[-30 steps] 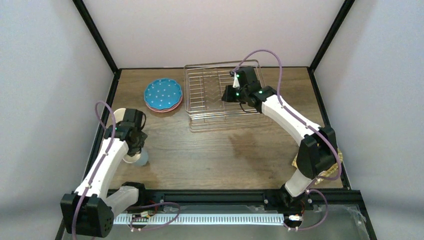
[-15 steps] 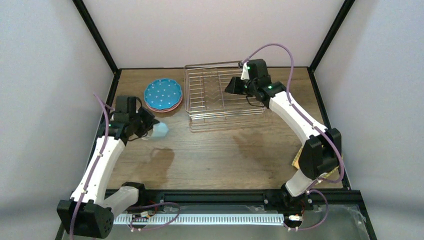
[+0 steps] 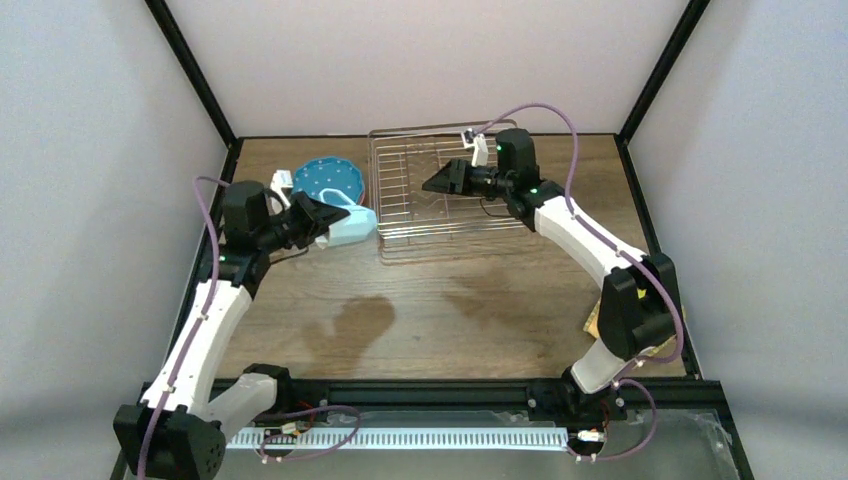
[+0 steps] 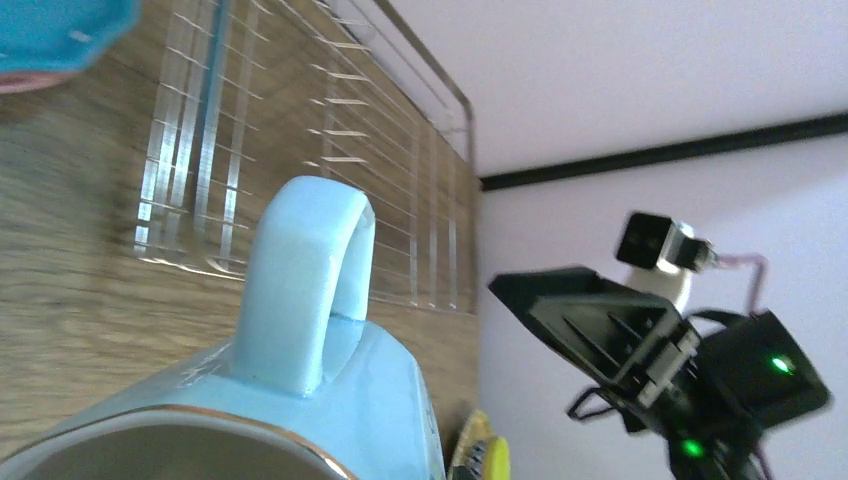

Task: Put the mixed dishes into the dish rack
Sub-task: Pass from the left arm to the right

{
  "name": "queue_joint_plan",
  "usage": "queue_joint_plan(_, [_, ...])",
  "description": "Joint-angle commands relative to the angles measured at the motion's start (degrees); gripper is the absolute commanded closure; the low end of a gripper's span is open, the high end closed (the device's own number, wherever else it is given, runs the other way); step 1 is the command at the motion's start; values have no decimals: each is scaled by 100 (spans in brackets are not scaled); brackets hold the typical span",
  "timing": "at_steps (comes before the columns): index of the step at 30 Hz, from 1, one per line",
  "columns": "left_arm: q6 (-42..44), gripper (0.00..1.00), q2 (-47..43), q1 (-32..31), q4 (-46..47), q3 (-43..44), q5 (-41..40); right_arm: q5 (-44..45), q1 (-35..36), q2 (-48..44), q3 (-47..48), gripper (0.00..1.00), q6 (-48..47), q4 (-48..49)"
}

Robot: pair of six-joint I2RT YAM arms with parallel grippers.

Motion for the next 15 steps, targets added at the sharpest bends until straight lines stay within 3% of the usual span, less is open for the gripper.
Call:
queue_joint_plan(1, [-468,97,-203,-220,1690,-301,957,-1024,15,161,-175,1,680,1420])
queue_joint_plan(7, [-822,97,143,-929,2919,-377,1046,-1477,48,459,-169,1,1286,2292])
queue_joint_plan(15, [-1075,97,829,-1403,3915,-150,1115,-1711,170,670,82,1,1212,2302])
